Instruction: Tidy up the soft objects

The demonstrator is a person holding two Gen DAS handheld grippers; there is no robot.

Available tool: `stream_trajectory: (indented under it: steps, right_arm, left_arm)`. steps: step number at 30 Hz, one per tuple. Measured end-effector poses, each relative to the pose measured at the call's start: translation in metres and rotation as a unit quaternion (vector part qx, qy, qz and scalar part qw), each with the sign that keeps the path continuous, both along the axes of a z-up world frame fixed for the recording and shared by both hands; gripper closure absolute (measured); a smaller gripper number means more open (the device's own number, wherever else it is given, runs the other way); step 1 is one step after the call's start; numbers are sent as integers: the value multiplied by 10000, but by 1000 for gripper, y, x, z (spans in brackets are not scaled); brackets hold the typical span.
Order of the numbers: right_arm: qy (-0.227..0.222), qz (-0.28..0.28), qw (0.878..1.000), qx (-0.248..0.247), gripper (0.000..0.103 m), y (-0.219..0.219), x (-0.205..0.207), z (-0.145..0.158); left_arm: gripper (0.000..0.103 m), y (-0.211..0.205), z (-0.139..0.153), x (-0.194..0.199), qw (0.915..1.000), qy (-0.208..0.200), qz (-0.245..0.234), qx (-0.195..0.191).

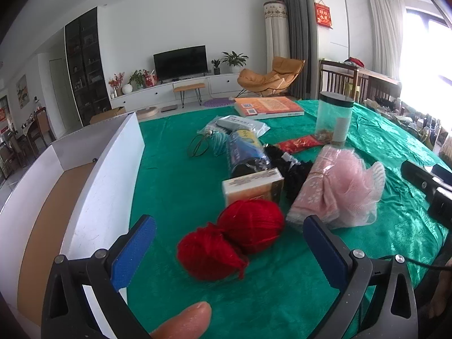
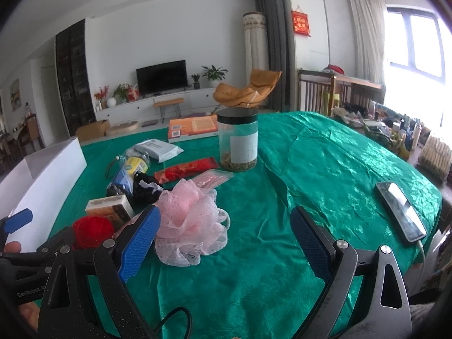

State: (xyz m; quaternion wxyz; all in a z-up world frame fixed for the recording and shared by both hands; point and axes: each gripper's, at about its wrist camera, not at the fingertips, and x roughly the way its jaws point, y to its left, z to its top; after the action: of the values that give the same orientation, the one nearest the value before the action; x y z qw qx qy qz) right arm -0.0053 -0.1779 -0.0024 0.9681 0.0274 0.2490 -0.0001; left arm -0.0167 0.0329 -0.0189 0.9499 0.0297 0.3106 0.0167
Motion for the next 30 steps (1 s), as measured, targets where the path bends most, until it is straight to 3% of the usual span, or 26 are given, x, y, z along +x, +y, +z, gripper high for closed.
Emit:
stream_trajectory:
  steps: [6,14,17,19,21,23,25,27,30]
  right_arm:
    - [68,-12,9999,123,8,-7,2,-2]
    - [325,-92,9982,491,8,-23,9,-10]
    - [665,166,9944,811,8,-26,18,-19]
    - [1144,599,9873,928,8,-18,33,-31]
    - [1810,1139,9730,872,8,-1,56,-50]
    - [2131,1269,9676,475,9,11,74,-64]
    - [2015,762,9761,278,9,-3,89,-68]
    - [1703,-343,9826,650,9,-49,92,-61]
    - [1138,-1154,9799,1161,9,-98,67,-47]
  left_arm:
    - [0,4,-18,1,9991,412,-114,7]
    - [0,-10,-34,4,9968,701,-223,304]
    - [0,-8,-38,5,9962,785,-176,338]
    - [0,-8,-40,6,9958,823,-167,353]
    - [0,-8,-41,8,9956,844,-176,375]
    - [0,-10,-42,8,9952,868,-186,420]
    - [0,-10,-43,9,9947,900,-197,452]
    - [0,-10,-46,10,9943,941,-205,460]
    - [0,-12,-54,19,9927,1079,-177,513]
